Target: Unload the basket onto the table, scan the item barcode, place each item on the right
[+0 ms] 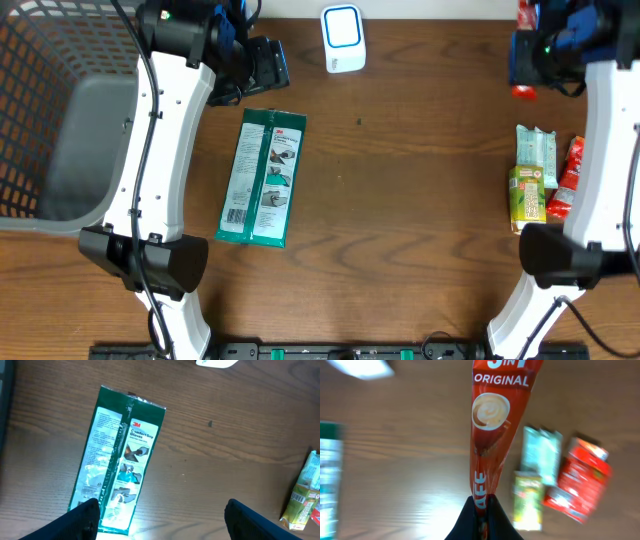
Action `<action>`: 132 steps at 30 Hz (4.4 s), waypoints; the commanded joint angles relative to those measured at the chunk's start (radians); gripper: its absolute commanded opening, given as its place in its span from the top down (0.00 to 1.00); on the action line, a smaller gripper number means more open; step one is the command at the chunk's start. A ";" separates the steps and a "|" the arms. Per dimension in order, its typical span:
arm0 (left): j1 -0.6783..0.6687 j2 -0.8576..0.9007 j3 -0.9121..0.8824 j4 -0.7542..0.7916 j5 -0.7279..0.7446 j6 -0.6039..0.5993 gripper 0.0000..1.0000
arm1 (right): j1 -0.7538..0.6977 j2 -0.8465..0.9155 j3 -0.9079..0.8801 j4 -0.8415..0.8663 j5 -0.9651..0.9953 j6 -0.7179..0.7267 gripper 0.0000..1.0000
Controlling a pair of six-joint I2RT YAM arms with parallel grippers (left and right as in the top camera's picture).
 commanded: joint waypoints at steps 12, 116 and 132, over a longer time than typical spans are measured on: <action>0.003 0.003 -0.004 -0.003 -0.010 0.013 0.20 | -0.181 0.026 -0.725 0.296 0.488 -0.111 0.99; 0.056 0.043 -1.122 0.723 -0.219 -0.066 0.85 | 0.543 0.027 -1.507 1.684 -0.708 0.641 0.34; -0.073 0.043 -1.126 0.724 -0.019 -0.066 0.79 | 0.568 0.027 -1.508 1.642 -0.702 0.638 0.41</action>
